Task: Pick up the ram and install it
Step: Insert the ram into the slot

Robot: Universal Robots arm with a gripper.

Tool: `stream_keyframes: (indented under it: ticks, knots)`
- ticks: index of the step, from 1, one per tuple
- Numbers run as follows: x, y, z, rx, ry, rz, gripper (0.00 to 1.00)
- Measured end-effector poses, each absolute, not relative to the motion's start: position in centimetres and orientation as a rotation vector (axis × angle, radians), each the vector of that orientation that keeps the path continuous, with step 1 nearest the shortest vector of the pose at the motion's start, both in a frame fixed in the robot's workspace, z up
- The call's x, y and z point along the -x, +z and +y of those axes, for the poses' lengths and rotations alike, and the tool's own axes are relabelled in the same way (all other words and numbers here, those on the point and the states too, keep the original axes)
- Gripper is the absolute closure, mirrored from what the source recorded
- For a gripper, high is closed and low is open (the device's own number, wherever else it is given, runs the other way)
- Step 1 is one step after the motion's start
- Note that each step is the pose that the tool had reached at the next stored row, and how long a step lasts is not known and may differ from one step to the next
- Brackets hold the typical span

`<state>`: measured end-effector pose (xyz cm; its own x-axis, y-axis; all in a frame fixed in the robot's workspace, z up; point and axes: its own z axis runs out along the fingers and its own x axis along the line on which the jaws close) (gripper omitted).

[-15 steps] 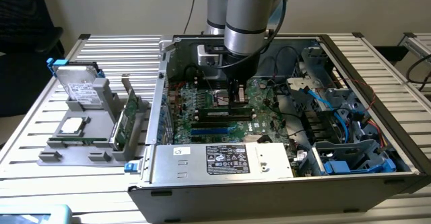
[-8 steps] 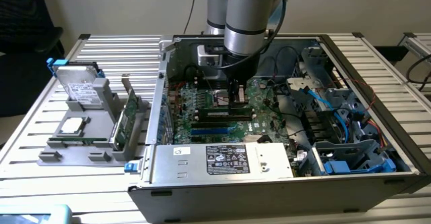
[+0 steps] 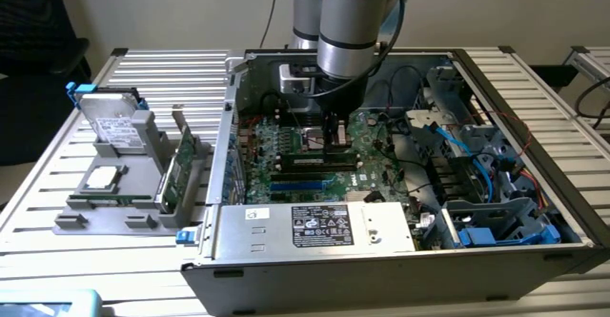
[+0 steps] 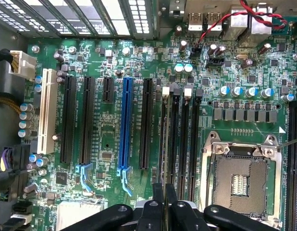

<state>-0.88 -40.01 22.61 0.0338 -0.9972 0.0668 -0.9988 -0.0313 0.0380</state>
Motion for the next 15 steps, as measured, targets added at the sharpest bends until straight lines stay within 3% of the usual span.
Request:
stream_keyframes:
  ticks: [15]
  knots:
    - [0.87, 22.63, -40.29, -2.204, 0.034, -2.134, 0.87]
